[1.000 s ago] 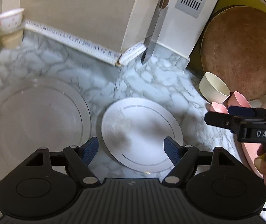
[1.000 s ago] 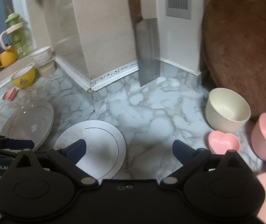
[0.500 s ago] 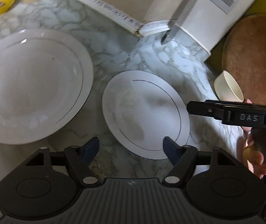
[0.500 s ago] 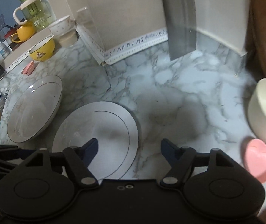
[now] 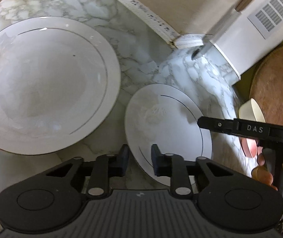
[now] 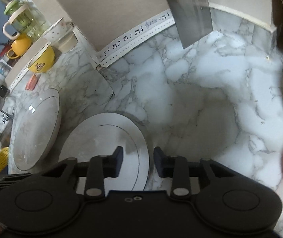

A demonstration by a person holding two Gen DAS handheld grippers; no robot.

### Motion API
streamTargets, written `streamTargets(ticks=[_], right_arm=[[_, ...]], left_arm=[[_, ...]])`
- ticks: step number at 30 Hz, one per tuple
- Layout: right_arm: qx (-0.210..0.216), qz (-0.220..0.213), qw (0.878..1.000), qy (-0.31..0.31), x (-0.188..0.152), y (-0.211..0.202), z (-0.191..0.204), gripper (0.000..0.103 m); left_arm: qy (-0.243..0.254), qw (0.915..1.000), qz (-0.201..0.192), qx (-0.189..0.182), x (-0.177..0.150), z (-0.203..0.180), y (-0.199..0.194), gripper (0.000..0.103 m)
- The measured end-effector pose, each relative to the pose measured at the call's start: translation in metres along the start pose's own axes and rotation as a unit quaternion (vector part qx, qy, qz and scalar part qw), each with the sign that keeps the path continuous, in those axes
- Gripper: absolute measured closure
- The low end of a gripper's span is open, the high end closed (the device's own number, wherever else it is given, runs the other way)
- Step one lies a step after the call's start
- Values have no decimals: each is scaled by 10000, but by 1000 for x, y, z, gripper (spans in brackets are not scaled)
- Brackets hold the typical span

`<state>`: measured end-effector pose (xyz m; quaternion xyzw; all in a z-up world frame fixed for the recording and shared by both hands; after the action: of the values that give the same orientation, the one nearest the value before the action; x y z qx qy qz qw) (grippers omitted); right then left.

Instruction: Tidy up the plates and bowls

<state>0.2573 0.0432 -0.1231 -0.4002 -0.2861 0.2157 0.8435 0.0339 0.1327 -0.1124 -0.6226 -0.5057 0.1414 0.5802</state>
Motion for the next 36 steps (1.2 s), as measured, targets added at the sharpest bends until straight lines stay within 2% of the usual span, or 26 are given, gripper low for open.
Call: streamTargets(ticks=[10,13,25,36], right_arm=[[60,-50,9997,243,-1,0,-9,91],[118,-96,9994,311,-4,-2,-12,92],[-28,-464,9978,480,-13,-25,2,94],[-49,-792,9961,379,-1,-33,47,94]], left_arm=[[-34,10000,-48,60,4,3,1,90],[-67,10000,-37,21,4,6,1,92],[118,9996,-212,-165,8,5,-10,93],[70,9982,-552,-235,24,22,-39,93]])
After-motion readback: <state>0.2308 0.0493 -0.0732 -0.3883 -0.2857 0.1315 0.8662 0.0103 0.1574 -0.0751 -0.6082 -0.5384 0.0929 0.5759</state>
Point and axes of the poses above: each gripper's, at about its wrist camera, not at the fingertips, and y roughly the way its jaws point, z to its left, x to its top, the point moved 3 cm from there along y, roughly the way its jaws point, and after that the axes turned 12 degrees about x, right-handed, at the moved point
